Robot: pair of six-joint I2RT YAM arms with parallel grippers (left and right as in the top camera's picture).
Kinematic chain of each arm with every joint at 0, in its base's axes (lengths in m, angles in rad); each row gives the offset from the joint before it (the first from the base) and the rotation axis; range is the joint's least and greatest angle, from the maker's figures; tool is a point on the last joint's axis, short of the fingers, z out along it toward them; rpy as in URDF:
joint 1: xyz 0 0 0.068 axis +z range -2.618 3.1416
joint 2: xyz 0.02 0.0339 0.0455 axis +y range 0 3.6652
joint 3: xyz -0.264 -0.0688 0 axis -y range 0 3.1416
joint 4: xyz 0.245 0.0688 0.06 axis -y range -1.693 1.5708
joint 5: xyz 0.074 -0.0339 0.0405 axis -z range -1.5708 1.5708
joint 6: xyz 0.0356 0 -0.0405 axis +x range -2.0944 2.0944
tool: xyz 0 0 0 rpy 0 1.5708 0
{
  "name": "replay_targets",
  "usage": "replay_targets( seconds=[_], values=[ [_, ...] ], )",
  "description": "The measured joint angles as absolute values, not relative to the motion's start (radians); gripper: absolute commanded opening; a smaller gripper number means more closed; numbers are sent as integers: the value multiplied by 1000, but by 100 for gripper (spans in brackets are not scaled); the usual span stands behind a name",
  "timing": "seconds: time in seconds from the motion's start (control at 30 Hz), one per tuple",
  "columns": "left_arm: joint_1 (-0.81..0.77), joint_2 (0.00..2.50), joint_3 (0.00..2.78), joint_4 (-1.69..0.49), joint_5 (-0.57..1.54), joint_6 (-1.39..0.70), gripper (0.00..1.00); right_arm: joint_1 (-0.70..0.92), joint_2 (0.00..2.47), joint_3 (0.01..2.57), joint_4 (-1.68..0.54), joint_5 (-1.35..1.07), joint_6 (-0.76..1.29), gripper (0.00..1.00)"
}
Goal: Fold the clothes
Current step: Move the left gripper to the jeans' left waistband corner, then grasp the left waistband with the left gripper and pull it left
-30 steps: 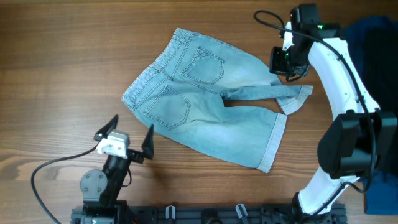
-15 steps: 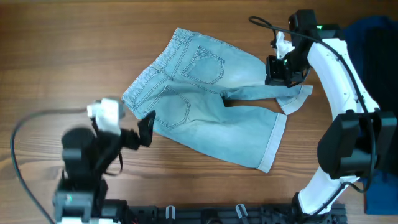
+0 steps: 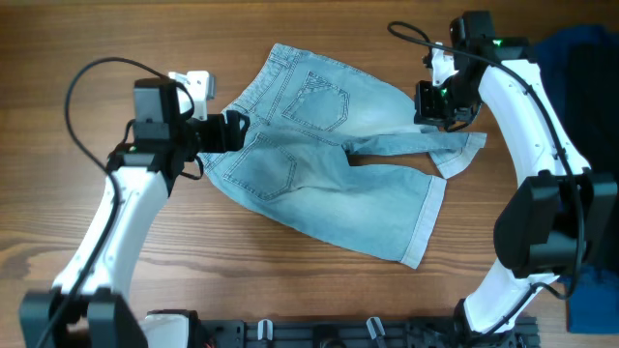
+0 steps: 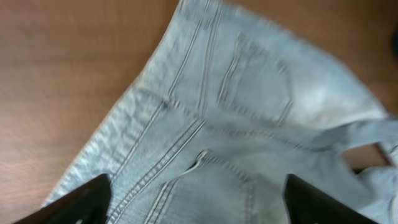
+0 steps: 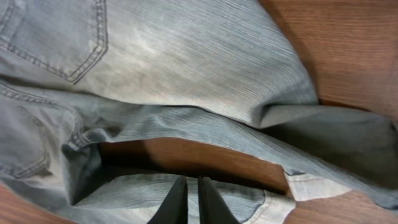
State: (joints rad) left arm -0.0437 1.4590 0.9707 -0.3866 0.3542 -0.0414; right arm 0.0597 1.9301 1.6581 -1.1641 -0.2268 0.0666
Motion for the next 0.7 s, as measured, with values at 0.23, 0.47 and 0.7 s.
replay_targets(
  seconds=[0.23,0.47,0.7],
  values=[
    [-44,1603,971,-394,339,-60,36,57,1930,1657,-1112,-187,74,14],
    [-44,1686,971,-448,184,-149,31,56,1930,1605,-1082,-178,79,18],
    [-43,1741,971,-443,138,-175,31,56,1930,1546,-1045,-178,81,17]
  ],
)
